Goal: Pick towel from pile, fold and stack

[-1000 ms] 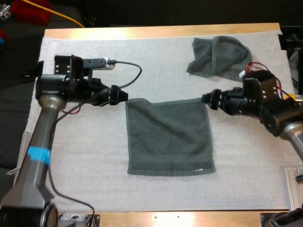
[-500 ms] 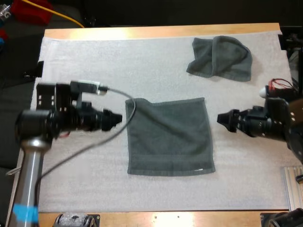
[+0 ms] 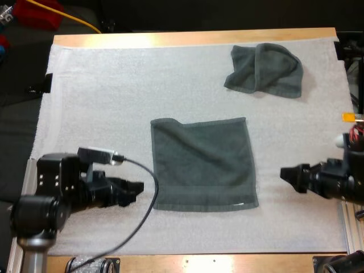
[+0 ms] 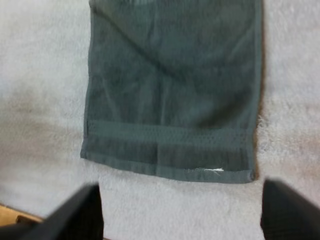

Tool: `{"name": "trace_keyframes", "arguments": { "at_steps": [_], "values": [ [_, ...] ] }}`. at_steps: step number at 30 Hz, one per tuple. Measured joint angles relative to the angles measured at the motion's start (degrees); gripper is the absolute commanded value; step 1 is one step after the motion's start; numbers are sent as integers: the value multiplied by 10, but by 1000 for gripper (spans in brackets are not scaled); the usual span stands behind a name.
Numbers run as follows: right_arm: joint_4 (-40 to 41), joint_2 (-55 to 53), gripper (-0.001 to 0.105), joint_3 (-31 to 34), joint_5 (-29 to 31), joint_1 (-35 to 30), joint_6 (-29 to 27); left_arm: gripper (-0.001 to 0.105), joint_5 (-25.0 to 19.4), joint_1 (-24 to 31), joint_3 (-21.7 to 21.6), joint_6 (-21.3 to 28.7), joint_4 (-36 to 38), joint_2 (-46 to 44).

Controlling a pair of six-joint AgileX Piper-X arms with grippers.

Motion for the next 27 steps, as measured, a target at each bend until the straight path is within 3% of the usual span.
{"name": "trace_keyframes", "arguments": {
  "at_steps": [13, 17, 27],
  "values": [
    [91, -105, 64, 3, 11, 0, 0, 63, 0, 0, 0, -1, 75, -72],
    [91, -117, 64, 34, 26, 0, 0, 63, -1, 0, 0, -1, 75, -73],
    [-54, -114, 64, 200, 27, 0, 19, 63, -6, 0, 0, -1, 60, -73]
  ]
}}
